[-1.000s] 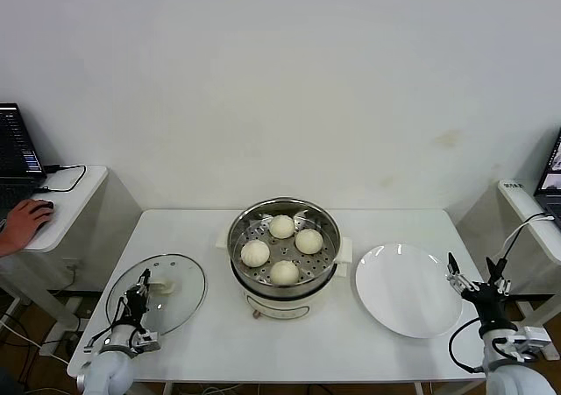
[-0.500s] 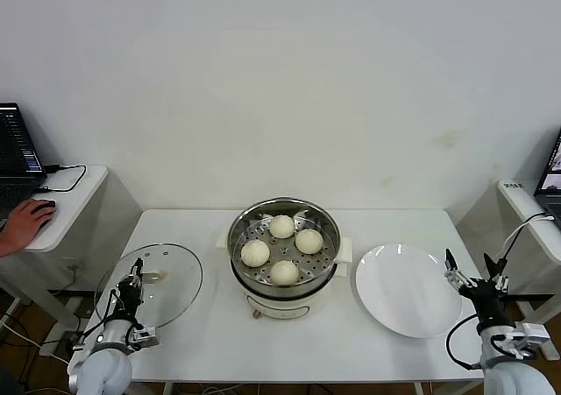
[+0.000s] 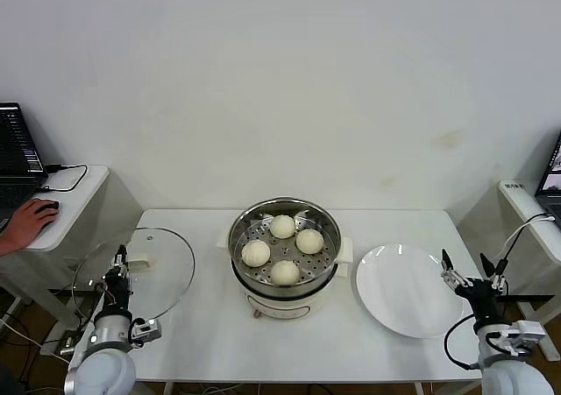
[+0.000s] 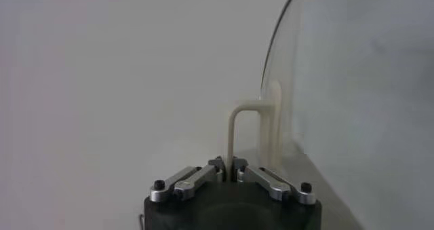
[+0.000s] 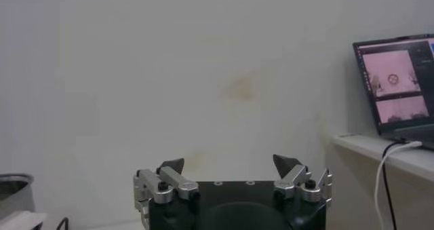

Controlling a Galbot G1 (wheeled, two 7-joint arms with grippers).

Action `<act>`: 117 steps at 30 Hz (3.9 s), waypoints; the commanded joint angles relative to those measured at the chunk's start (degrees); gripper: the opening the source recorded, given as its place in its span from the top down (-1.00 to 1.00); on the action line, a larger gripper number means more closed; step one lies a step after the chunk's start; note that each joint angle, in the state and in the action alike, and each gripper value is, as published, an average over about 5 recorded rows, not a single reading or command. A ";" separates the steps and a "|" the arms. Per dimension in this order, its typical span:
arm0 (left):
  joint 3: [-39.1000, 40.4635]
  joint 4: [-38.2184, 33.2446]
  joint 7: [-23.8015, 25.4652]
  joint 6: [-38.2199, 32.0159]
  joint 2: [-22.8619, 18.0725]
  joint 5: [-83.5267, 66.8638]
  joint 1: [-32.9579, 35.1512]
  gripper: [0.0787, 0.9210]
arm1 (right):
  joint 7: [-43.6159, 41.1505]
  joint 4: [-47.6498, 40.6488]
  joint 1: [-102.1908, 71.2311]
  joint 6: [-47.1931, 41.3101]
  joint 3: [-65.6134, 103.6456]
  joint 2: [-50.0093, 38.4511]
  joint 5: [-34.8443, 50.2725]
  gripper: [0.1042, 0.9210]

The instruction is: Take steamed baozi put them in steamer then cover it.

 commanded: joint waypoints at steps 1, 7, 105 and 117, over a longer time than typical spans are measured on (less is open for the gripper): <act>8.33 -15.84 9.45 13.40 -2.67 9.81 -0.37 0.85 | 0.06 0.11 0.34 -0.70 0.06 0.51 -1.44 -0.76; 21.07 -12.54 8.71 16.18 -4.78 12.44 -4.76 0.85 | -0.13 -0.67 0.89 -0.66 -0.10 1.49 -2.29 -0.76; 39.19 -0.85 19.59 15.64 -17.18 14.71 -20.08 -0.29 | -0.80 -3.37 1.69 0.22 1.61 3.48 -4.29 -0.76; 38.03 -10.34 19.09 15.09 -13.09 13.70 -13.02 -0.76 | -1.28 -0.82 -0.65 -2.06 2.19 2.97 -4.19 -0.76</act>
